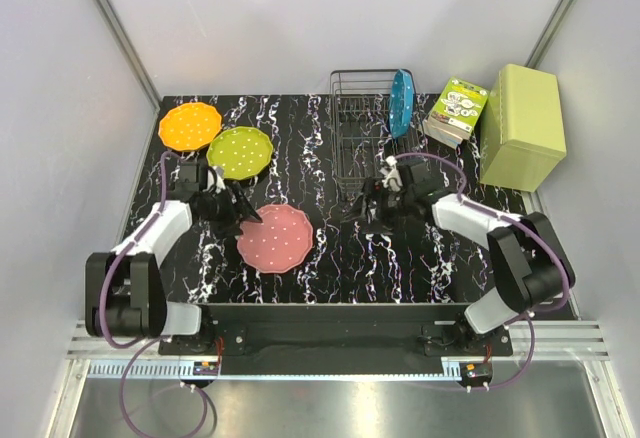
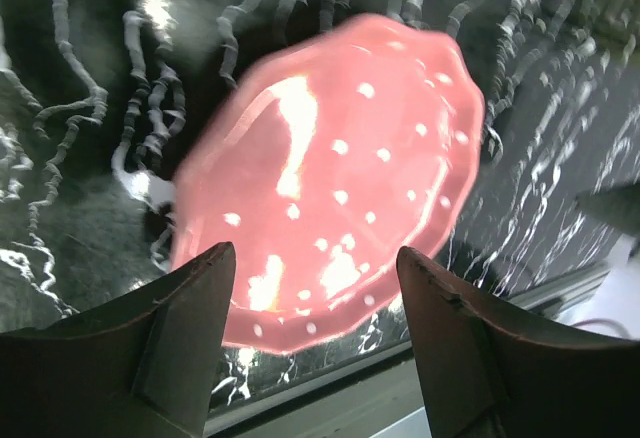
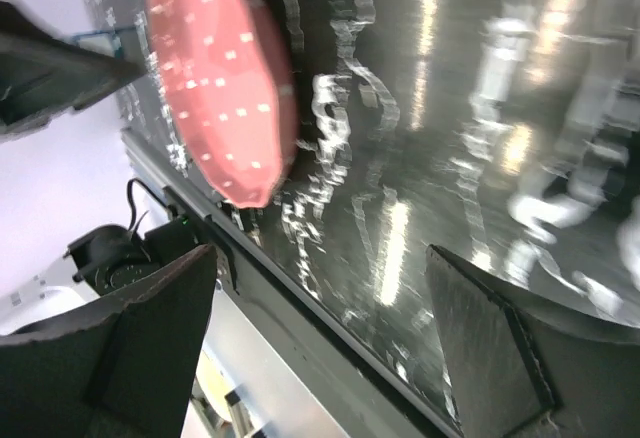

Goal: Load the plates into the dish rack

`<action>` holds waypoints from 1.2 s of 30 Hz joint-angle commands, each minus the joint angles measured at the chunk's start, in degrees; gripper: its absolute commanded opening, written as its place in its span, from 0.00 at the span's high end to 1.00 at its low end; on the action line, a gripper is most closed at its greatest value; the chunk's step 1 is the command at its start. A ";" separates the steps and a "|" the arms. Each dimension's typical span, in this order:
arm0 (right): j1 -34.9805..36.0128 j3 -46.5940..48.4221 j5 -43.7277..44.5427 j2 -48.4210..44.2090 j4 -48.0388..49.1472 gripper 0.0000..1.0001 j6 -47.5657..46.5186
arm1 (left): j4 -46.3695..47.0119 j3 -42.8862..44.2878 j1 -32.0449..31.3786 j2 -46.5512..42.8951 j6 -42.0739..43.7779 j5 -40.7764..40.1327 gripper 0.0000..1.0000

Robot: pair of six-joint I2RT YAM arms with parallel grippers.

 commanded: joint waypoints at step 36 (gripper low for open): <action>19.87 -11.18 23.29 3.96 26.26 0.13 13.44 | 15.56 -10.14 -9.86 11.25 -6.86 6.17 0.53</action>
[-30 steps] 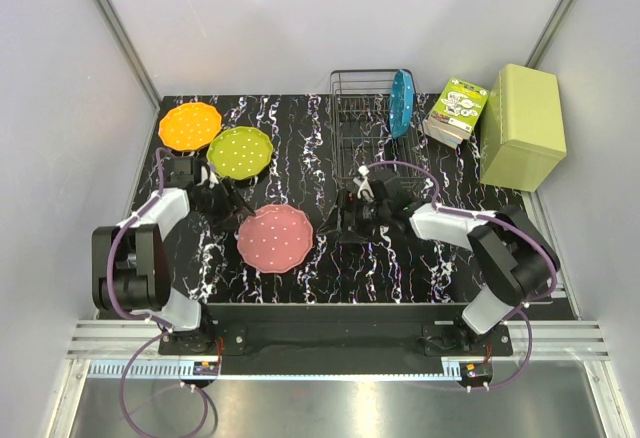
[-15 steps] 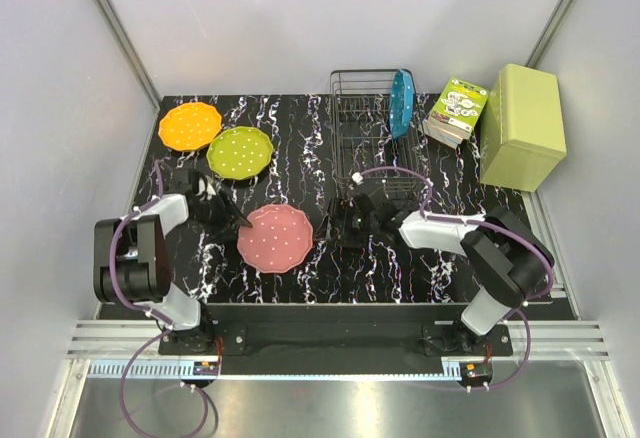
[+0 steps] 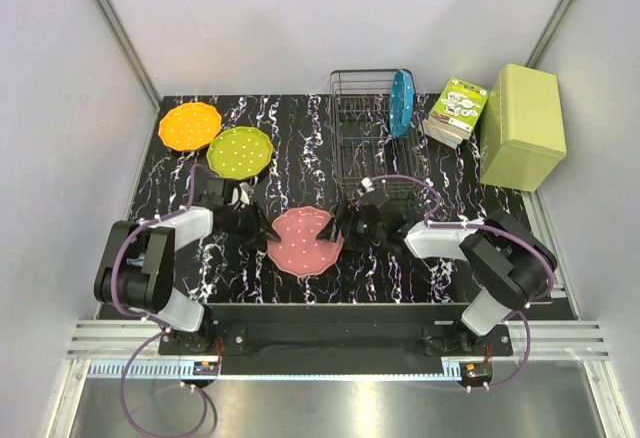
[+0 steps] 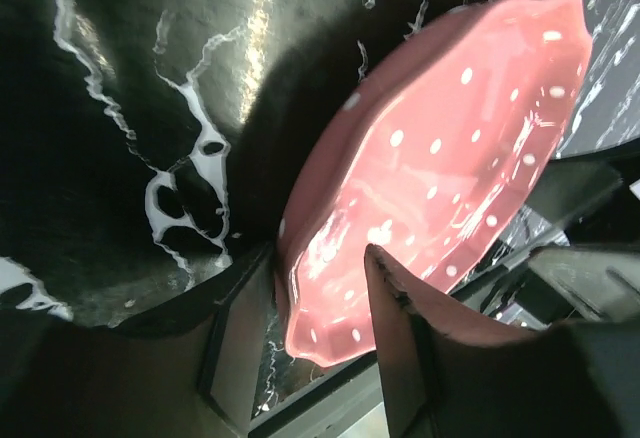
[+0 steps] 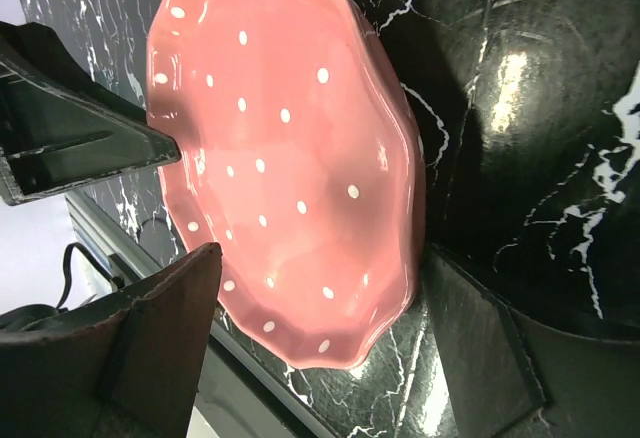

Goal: Load the plates into the dish rack

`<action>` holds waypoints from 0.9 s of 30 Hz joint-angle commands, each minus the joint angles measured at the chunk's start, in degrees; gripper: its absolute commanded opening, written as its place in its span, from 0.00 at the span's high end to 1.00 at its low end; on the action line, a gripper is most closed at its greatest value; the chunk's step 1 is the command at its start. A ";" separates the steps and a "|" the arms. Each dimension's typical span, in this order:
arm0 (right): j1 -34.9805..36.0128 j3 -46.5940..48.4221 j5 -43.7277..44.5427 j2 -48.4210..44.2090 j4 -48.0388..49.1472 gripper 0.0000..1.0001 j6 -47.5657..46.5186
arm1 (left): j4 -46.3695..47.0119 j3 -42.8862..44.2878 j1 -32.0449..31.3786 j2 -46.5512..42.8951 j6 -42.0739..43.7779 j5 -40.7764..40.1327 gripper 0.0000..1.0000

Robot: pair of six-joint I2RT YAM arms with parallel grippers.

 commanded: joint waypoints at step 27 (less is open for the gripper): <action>0.57 -9.32 -7.61 -7.98 20.70 0.46 1.60 | 6.56 -5.72 -16.16 7.00 -4.39 6.55 1.00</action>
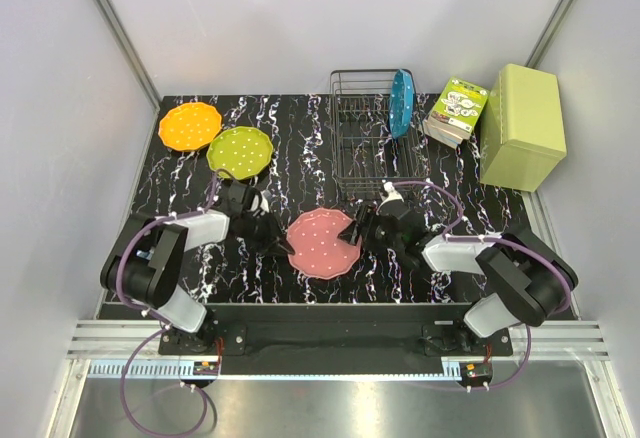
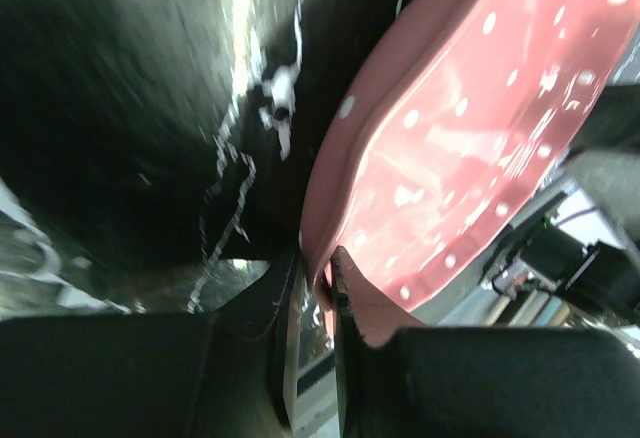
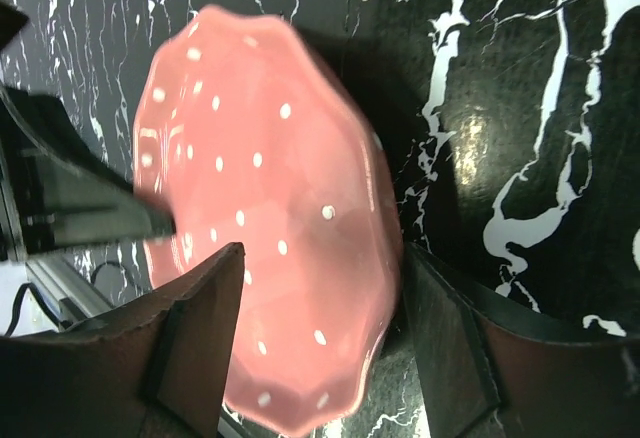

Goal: Load the plates into the dish rack

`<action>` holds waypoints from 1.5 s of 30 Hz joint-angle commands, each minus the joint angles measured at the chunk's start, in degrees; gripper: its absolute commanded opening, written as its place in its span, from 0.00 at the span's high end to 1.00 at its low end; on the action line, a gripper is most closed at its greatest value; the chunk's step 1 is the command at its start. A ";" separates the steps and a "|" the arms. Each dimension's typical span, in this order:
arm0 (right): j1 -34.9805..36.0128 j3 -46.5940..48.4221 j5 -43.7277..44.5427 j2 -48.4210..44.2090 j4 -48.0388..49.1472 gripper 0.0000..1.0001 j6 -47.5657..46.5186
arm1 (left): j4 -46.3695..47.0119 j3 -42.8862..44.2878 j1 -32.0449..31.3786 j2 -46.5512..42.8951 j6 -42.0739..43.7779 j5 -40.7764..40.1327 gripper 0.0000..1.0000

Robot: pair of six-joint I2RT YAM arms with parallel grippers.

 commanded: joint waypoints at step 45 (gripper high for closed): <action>-5.34 34.46 -20.32 -9.20 -47.73 1.00 -34.71 | -23.30 20.49 4.93 -3.55 24.35 1.16 0.45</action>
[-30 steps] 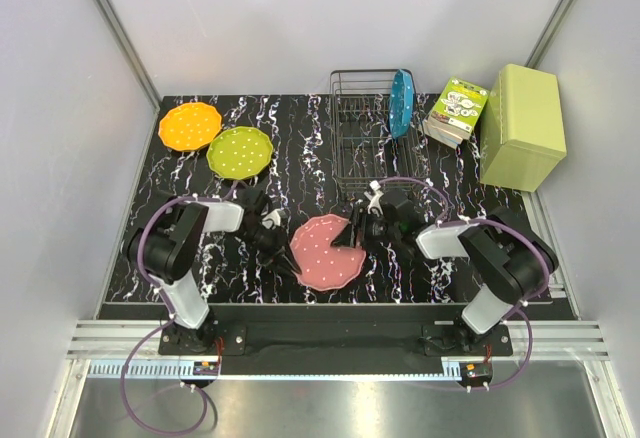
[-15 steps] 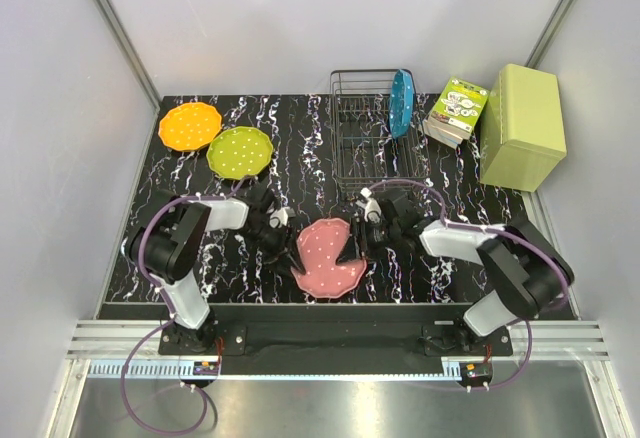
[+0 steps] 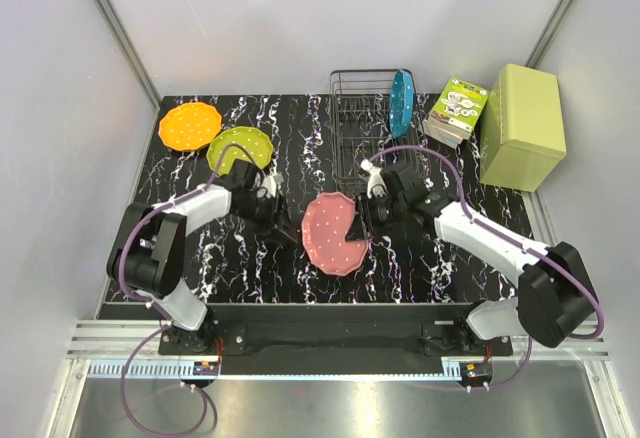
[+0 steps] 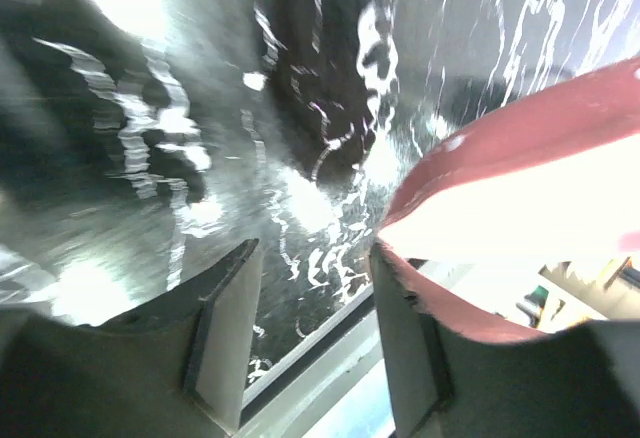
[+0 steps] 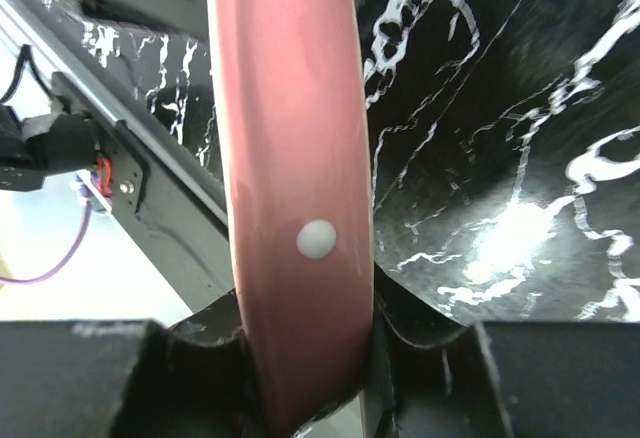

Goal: Load the plates into the dish rack

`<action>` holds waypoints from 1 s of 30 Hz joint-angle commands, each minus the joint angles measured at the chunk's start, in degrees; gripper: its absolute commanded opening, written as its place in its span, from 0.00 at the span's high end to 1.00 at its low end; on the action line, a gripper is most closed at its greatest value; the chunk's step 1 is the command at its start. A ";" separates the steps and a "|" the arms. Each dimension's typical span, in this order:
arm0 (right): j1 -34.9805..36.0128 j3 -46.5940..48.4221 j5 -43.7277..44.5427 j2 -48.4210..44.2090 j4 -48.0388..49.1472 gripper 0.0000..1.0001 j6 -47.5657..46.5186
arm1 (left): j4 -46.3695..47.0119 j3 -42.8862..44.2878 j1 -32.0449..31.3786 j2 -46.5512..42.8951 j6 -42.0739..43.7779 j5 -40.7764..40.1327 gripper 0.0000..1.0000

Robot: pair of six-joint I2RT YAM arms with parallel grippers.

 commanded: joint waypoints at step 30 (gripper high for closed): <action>-7.53 86.45 78.08 46.56 2.13 1.00 -27.45 | -2.45 18.41 8.49 -24.89 1.76 -69.29 0.01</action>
